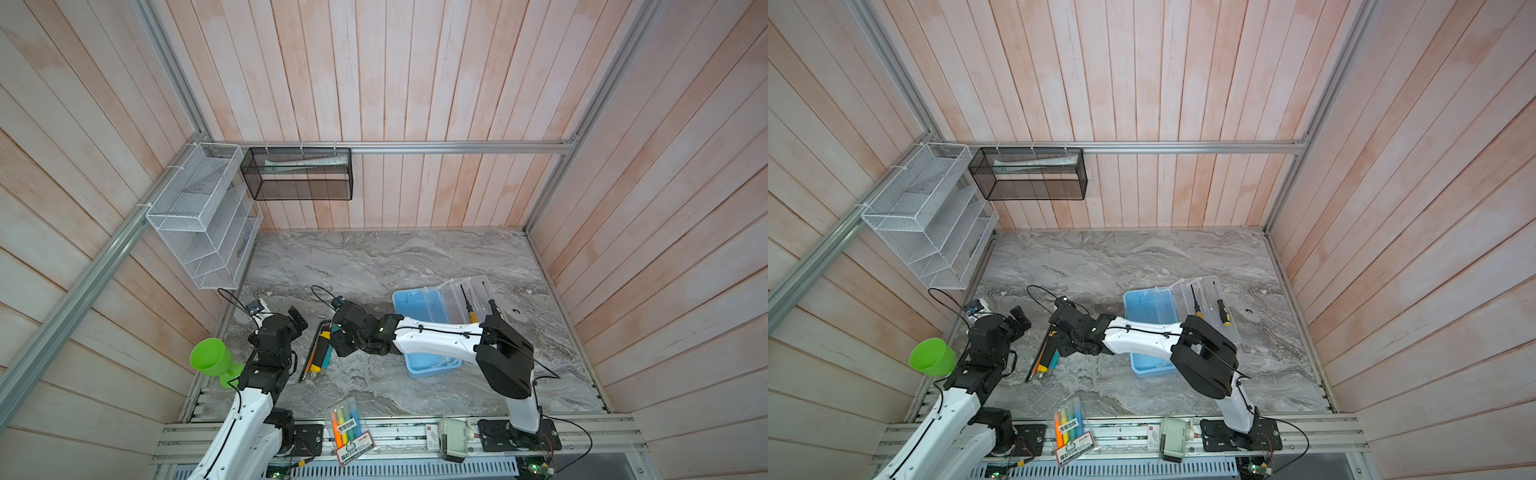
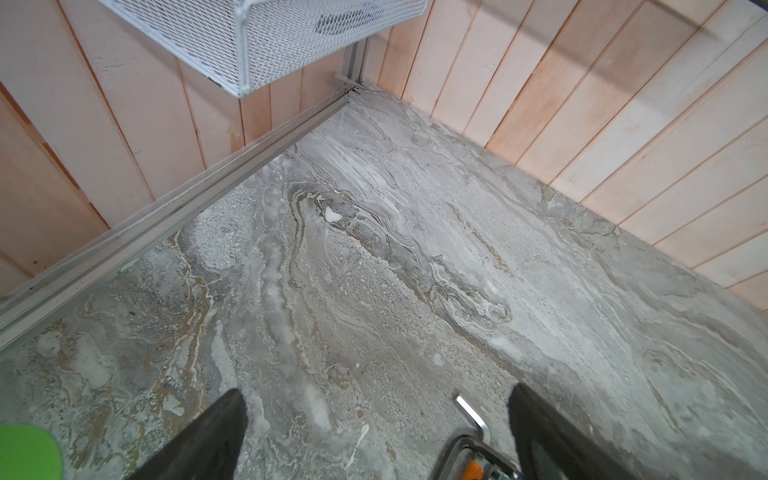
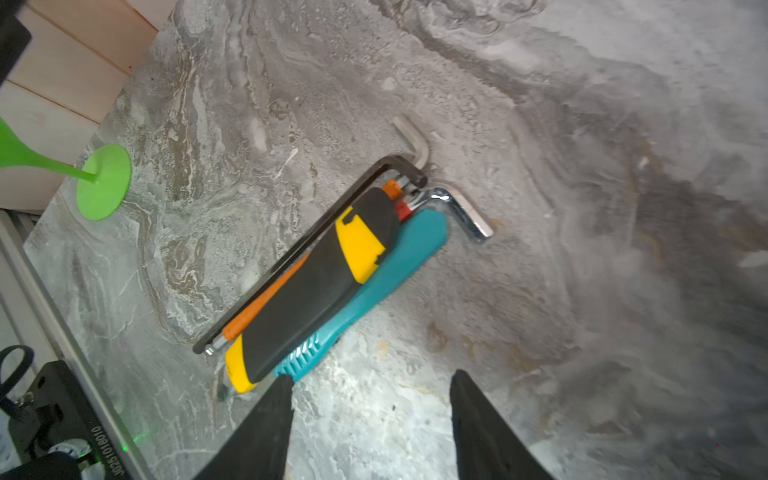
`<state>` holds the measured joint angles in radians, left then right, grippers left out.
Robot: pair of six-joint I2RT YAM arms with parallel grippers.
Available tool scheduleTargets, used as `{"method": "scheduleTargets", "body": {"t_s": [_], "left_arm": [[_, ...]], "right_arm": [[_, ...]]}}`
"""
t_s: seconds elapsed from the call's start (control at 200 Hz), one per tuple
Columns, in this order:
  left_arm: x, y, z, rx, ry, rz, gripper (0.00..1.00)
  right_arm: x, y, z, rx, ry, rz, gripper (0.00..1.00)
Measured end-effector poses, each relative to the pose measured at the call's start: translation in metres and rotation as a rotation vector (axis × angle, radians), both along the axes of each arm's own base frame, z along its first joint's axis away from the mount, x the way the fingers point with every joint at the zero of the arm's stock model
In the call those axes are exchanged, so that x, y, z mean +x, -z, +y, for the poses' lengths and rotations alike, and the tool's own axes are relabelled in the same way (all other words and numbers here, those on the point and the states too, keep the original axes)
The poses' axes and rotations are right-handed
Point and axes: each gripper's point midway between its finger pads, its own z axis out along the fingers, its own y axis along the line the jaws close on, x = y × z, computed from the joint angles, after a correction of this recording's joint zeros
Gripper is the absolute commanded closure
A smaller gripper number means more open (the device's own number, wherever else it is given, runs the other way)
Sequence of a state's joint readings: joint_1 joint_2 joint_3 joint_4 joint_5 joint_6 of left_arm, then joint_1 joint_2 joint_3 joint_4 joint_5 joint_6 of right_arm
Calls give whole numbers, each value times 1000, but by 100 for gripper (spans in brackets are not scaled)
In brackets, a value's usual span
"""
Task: Pack the tool kit
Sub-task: 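Move the right gripper back over the tool pile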
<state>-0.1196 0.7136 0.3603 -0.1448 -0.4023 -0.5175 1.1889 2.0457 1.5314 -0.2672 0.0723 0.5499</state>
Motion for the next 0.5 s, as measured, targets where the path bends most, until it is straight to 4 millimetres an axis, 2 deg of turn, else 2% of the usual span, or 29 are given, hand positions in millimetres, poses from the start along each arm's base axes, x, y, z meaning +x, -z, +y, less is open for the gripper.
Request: {"method": "scheduleTargets", "body": {"t_s": [0.18, 0.5], "left_arm": [[-2, 0, 3, -6, -16, -4, 0], [-6, -1, 8, -9, -41, -6, 0]], "right_arm": [[-2, 13, 22, -13, -21, 9, 39], [-8, 37, 28, -94, -39, 0, 39]]}}
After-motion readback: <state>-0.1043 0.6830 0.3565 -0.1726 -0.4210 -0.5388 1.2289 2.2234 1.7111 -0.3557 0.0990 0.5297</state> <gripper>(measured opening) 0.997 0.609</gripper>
